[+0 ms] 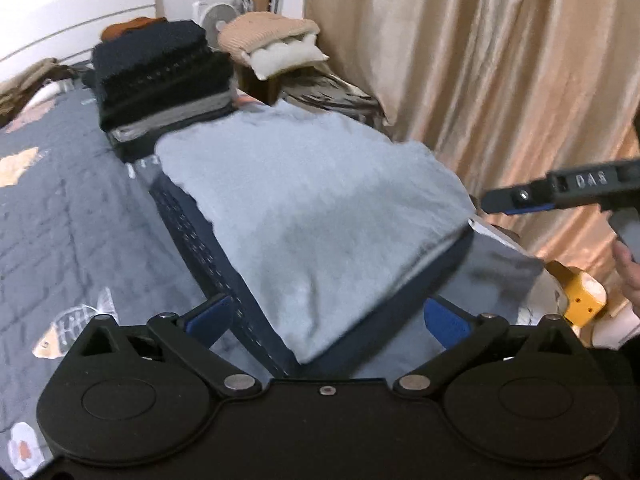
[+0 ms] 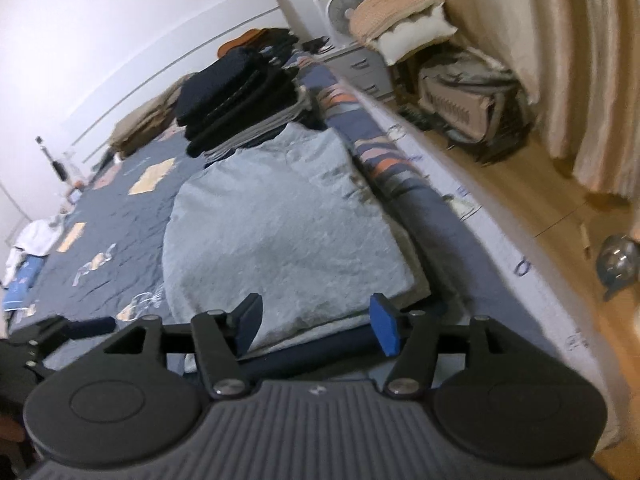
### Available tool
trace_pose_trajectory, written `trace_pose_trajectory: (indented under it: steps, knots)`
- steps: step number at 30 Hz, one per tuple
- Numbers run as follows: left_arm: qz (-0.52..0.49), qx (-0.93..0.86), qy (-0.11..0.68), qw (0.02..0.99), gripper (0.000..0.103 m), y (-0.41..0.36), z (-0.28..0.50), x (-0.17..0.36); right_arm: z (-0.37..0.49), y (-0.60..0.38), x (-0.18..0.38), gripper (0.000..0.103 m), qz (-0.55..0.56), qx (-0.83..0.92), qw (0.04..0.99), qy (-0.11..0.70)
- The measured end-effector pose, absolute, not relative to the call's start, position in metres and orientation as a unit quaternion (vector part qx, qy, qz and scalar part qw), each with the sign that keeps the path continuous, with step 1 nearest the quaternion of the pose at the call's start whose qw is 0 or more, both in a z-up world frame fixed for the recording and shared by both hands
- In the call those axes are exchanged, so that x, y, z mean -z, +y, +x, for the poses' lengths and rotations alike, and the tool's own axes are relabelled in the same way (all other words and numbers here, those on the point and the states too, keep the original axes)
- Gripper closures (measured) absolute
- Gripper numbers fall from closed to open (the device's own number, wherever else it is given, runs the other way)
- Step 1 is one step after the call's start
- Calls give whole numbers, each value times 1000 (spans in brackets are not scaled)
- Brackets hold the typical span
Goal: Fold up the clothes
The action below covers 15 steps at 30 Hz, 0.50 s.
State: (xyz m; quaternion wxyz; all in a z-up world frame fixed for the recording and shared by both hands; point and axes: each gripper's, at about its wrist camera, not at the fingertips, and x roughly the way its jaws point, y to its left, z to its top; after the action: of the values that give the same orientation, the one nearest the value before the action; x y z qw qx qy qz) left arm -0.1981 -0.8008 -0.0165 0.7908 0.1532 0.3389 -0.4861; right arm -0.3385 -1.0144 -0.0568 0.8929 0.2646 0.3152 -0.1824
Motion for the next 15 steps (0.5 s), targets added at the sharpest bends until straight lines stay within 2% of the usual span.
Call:
trace_pose_trajectory:
  steps: [15]
  knots:
    - [201,437,346,805,0,-811,-192,-32,-327,-981,7,38,225,174,876,389]
